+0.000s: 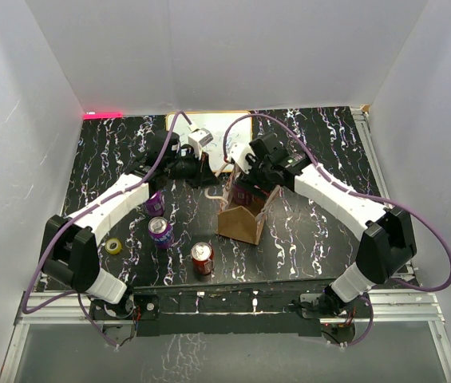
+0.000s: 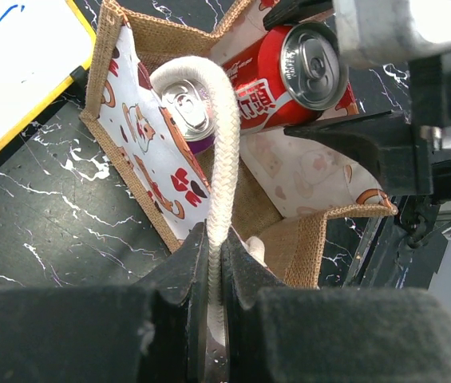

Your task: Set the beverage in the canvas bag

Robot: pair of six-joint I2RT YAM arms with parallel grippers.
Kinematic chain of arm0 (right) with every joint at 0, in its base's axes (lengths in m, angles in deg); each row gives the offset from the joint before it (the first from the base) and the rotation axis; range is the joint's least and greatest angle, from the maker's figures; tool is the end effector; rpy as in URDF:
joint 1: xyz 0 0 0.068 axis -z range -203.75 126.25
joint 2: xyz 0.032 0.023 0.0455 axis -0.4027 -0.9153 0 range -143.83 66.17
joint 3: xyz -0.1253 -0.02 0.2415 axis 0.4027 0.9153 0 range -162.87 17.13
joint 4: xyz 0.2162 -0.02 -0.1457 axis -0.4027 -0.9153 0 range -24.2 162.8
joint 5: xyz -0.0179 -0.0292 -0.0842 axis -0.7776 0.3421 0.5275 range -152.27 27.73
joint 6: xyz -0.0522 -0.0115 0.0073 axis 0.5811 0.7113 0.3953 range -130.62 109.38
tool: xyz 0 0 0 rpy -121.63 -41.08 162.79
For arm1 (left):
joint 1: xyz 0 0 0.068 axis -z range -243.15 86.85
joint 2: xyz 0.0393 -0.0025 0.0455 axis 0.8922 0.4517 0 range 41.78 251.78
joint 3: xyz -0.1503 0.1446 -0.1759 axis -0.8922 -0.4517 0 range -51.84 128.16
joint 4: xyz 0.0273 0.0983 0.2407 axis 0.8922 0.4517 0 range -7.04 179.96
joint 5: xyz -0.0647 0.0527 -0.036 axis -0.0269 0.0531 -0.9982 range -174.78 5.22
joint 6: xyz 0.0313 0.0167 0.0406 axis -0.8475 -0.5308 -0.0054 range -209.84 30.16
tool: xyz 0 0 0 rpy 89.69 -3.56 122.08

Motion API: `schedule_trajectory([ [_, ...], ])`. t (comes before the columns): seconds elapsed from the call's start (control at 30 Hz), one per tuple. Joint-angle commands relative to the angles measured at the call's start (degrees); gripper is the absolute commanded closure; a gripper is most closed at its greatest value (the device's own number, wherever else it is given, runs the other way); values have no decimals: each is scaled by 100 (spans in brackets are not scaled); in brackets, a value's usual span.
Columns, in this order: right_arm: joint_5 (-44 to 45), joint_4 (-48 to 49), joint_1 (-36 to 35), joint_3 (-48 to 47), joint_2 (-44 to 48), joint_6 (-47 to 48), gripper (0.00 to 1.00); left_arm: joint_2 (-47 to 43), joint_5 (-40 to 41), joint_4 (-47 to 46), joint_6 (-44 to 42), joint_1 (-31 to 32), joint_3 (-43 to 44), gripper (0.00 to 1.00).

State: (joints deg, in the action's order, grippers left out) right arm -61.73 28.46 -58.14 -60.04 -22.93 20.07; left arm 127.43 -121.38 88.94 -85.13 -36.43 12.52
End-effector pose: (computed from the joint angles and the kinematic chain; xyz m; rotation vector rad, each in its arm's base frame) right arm 0.2716 0.1855 0.2944 -1.3702 2.1539 0.0129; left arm 0.2953 -0.1723 0.2967 0.7962 1.9313 -0.9900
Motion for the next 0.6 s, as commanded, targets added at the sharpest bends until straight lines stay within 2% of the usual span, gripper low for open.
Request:
schedule_trajectory([
  [0.0, 340, 1023, 7, 59, 170, -363, 92, -272, -74, -45, -121, -27, -98, 100],
  [0.27, 556, 1392, 97, 277, 73, -848, 92, -298, -114, -35, -162, -28, -121, 100],
  [0.57, 273, 1617, 444, 407, 27, -1347, 92, -326, -213, -27, -191, -31, -151, 100],
])
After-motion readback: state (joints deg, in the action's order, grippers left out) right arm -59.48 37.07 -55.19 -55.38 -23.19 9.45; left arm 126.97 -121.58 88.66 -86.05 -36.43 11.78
